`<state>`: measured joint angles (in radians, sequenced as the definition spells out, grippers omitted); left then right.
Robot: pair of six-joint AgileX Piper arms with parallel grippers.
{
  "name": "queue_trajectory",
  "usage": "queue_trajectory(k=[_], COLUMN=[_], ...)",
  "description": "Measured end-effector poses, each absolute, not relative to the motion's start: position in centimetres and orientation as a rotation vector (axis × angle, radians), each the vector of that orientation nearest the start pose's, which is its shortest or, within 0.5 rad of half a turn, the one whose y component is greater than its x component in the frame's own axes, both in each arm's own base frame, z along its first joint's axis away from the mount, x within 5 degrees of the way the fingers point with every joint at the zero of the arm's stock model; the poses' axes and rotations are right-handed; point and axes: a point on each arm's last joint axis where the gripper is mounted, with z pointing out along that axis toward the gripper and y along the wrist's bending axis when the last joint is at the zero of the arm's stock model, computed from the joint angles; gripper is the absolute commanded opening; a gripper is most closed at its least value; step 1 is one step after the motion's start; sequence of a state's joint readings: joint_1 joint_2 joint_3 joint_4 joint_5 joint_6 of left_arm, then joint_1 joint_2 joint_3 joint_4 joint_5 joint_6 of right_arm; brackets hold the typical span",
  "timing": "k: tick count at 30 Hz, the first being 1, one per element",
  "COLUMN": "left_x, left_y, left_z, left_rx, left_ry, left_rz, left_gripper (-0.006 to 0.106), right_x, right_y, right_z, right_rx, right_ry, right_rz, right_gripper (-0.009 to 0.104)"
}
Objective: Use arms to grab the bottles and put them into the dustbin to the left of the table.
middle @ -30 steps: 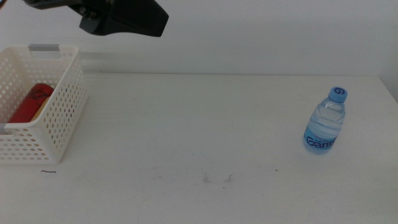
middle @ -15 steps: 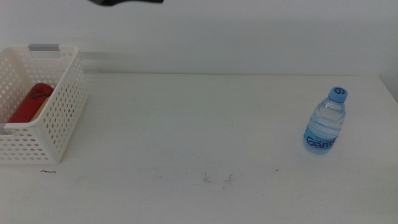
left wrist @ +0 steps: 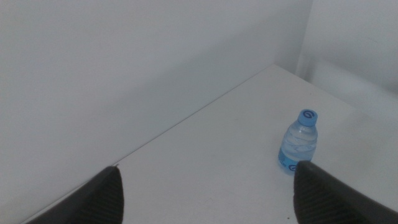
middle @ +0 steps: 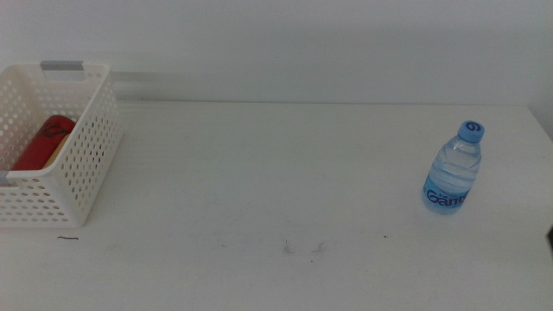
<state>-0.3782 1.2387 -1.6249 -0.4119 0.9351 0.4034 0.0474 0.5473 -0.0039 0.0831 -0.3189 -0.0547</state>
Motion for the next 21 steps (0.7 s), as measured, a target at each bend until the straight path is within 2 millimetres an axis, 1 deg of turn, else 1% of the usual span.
queue_trajectory(k=[3,5,8,10,12,16,21], left_x=[20.9,20.9,20.9,20.9,20.9,20.9,20.9], left_y=[-11.4,-11.4,-11.4,-11.4,-11.4,-11.4,-11.4], left_z=[50.1,50.1,50.1,50.1,50.1,50.1,50.1], left_rx=[0.724,0.724,0.724,0.724,0.724,0.724,0.723], left_ry=[1.862,1.862,1.862,1.862,1.862,1.862,1.86], left_rz=[-0.473,-0.473,-0.473,-0.473,-0.473,-0.473,-0.473], left_gripper=[0.094,0.094,0.094,0.094,0.094,0.094,0.094], right_x=[12.1,13.2,14.7,15.5,16.3,17.8,21.5], right_y=[0.3,0.3,0.3,0.3,0.3,0.6,1.5], right_z=[18.5,18.0,17.5,16.9,16.5,15.9,14.5], right_rx=[0.0,0.002,0.056,0.121,0.14,0.118,0.018], right_ry=[1.826,1.849,1.838,1.837,1.81,1.766,1.808], right_rz=[0.019,0.013,0.042,0.083,0.102,0.129,0.156], right_gripper=[0.089,0.089,0.089,0.089,0.089,0.089,0.089])
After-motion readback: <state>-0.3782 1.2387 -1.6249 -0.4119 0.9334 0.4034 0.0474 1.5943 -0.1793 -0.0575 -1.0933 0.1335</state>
